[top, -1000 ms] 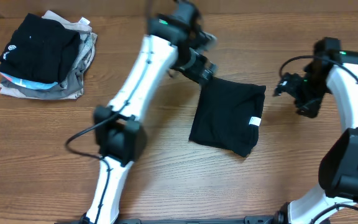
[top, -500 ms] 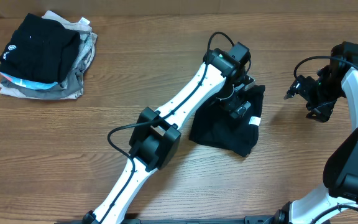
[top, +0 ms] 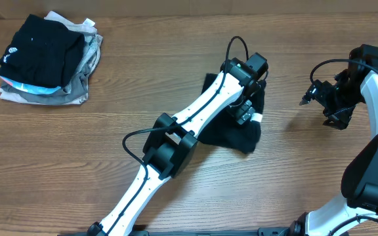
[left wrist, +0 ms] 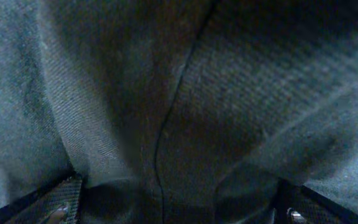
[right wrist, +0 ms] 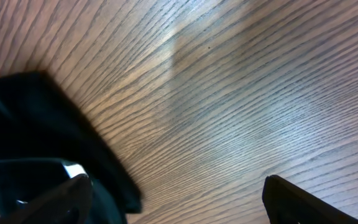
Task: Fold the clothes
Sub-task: 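Reach the left gripper to the folded black shirt and grasp it, then lift the folded shirt with the left gripper and carry it leftward, then lower the shirt onto the clothes stack at back left with the left gripper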
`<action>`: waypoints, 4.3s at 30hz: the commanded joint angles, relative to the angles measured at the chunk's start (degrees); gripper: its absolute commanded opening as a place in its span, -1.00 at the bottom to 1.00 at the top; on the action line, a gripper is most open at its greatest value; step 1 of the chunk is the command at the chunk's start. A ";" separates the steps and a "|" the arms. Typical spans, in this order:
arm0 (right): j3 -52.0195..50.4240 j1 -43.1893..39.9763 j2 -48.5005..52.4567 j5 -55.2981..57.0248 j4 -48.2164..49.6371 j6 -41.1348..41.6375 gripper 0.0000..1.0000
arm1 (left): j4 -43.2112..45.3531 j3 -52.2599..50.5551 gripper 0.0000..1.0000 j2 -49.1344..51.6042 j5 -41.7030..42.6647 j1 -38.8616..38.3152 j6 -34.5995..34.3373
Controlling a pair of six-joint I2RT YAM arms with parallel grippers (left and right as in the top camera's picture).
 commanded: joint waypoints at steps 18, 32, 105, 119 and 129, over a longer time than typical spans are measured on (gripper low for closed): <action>1.16 0.17 -1.46 -0.35 0.15 -0.42 0.86 | -4.20 1.29 1.00 4.92 -13.57 23.76 5.55; 1.09 0.17 -1.46 -0.35 0.70 -0.42 0.88 | -13.92 17.68 1.00 -2.36 2.19 19.19 -11.26; -5.46 0.22 -1.40 0.74 5.55 -1.70 0.93 | -5.22 0.66 -0.92 0.68 -16.70 16.90 -19.34; -5.46 0.22 -1.40 0.72 5.60 -1.49 0.93 | -21.20 40.44 -0.92 -1.33 -14.82 28.09 0.48; -5.46 0.22 -1.40 0.59 5.57 -1.46 0.93 | -15.67 40.46 -0.92 -12.04 -19.71 34.97 9.16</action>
